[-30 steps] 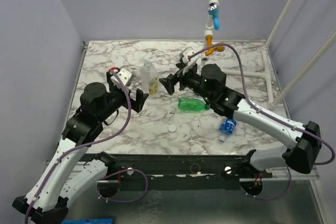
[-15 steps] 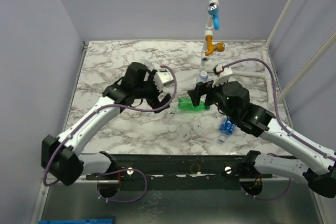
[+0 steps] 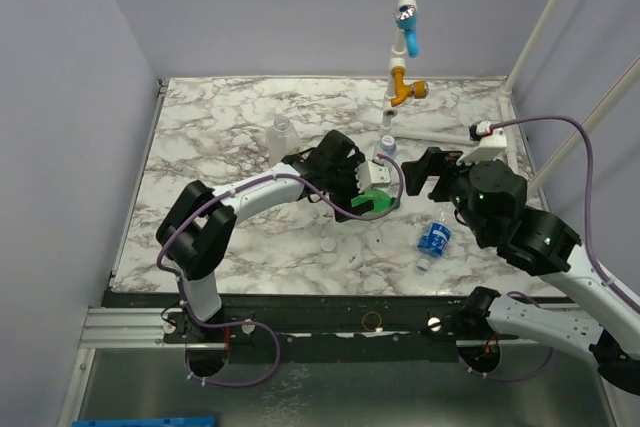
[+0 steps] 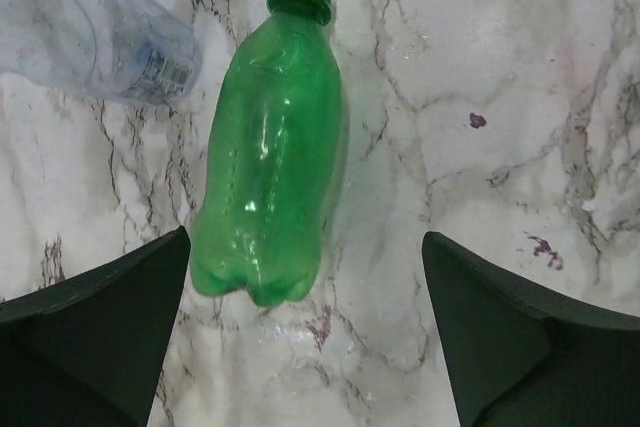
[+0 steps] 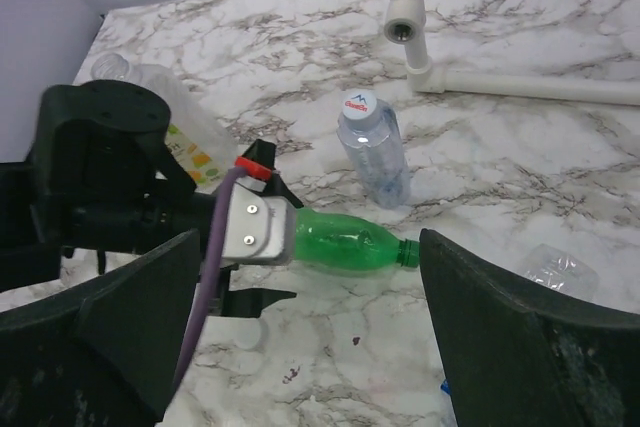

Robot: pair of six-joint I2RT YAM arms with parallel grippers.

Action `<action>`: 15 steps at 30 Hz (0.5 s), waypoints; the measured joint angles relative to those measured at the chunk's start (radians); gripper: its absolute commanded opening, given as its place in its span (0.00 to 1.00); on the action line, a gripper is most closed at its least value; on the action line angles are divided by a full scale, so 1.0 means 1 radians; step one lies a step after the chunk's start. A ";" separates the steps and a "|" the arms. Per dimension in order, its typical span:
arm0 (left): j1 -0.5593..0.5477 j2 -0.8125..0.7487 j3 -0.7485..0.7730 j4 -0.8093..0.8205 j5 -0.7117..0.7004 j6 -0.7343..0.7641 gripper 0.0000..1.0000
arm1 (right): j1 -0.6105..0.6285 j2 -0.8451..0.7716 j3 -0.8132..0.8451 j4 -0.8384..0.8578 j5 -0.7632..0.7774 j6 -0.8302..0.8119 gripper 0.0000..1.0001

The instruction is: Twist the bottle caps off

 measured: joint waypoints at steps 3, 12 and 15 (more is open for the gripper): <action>-0.016 0.084 0.029 0.048 -0.020 0.028 0.99 | 0.000 -0.034 0.014 -0.029 0.010 0.014 0.92; -0.022 0.200 0.076 0.098 -0.041 0.099 0.98 | 0.000 -0.045 0.043 -0.048 0.010 0.018 0.91; -0.023 0.208 0.076 0.101 -0.041 0.119 0.87 | 0.000 -0.039 0.045 -0.050 0.010 0.017 0.91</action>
